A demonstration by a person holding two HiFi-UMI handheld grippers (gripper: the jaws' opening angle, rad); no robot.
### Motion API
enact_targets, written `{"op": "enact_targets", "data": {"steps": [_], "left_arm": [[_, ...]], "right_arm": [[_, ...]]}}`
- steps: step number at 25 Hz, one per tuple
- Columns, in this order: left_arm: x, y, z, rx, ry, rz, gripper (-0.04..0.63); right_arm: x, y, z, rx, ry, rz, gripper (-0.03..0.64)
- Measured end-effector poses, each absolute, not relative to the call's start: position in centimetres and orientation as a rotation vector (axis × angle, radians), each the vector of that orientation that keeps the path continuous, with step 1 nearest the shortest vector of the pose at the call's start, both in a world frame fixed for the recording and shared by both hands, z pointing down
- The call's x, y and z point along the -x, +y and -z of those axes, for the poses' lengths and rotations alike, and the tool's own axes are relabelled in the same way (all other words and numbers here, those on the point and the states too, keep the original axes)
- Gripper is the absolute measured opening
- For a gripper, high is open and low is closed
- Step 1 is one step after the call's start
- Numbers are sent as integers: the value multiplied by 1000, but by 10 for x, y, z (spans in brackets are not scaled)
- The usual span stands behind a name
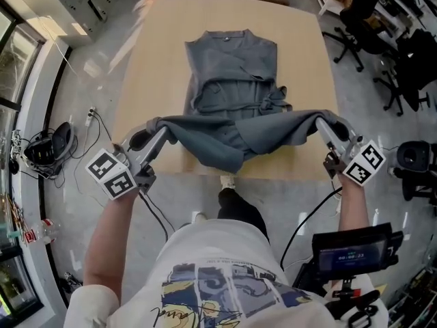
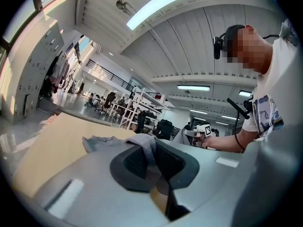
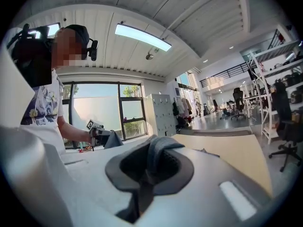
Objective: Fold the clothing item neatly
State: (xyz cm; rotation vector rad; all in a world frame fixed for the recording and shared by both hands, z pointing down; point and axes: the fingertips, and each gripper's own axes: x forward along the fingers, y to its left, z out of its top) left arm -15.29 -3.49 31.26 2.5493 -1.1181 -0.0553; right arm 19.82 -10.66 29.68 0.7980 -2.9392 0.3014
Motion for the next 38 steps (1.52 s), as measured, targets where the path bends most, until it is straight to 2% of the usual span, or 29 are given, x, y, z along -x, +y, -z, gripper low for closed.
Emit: {"op": "enact_targets", "data": {"steps": [9,15,25,38], "left_arm": [[152,-117,-306,-2529,-1207,5,23],[146,-184,-326,-2500,-1256,-52,23],[171,-248,-337,-2484,-1285,-78,23],[185,-353,-413,-2351,-1337,-175,23]], "right_arm": [[-191,-196,-293,-695,-2960,-277,14],[-195,-267,-324,-650,-2958,-300,14],[-176,-329,-339,-683,-2907,-335,14],[-188,-432,-437,-761,-2819,-521,14]]}}
